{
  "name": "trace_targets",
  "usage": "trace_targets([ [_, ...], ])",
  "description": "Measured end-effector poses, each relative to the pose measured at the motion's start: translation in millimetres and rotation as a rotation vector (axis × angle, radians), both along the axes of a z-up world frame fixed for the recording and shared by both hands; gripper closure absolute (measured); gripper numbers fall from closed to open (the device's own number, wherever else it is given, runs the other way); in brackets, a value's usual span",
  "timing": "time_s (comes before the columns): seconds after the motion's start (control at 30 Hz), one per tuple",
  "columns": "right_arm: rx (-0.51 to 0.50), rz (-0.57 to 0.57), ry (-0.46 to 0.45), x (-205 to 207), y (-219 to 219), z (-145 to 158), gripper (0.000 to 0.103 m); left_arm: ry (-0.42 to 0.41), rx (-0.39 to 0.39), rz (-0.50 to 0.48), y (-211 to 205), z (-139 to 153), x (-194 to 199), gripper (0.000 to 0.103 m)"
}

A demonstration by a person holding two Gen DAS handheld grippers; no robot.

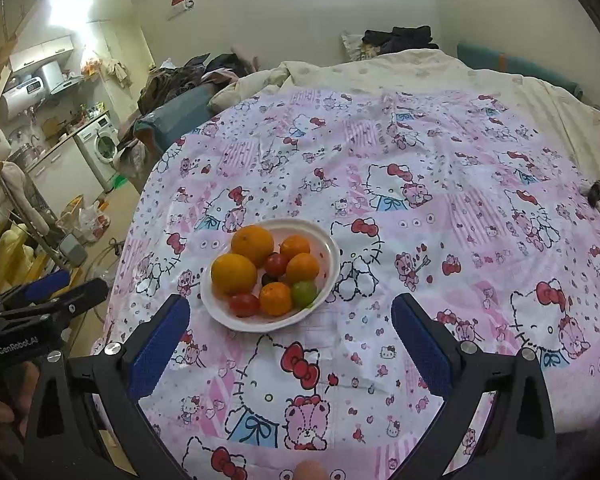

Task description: Organize fruits

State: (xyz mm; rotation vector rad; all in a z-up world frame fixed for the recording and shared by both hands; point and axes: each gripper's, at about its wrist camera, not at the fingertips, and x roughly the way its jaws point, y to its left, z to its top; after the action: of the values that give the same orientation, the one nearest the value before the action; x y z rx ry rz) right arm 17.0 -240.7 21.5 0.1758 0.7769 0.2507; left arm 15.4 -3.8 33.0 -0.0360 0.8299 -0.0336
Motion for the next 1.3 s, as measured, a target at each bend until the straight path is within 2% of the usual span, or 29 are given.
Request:
trace_targets([
  [0.17, -0.001, -0.030, -0.051, -2.5, 1.0, -0.7, 0.000, -0.014, 0.007, 0.036, 9.1, -4.6, 1.8, 0.001],
  [0.33, 0.004, -0.045, -0.042, 3.6, 2.0, -5.3, 0.000, -0.022, 0.004, 0.035, 10.6, -6.6, 1.9, 0.001],
  [0.57, -0.029, -0.020, -0.043, 5.0, 12.1, -10.2, 0.000, -0.034, 0.041, 0.018, 2.6, -8.6, 1.6, 0.001],
  [1.3, -0.018, -0.022, -0.025, 6.8, 10.7, -13.7, 0.000, -0.034, 0.037, 0.008, -1.7, -8.4, 1.4, 0.001],
])
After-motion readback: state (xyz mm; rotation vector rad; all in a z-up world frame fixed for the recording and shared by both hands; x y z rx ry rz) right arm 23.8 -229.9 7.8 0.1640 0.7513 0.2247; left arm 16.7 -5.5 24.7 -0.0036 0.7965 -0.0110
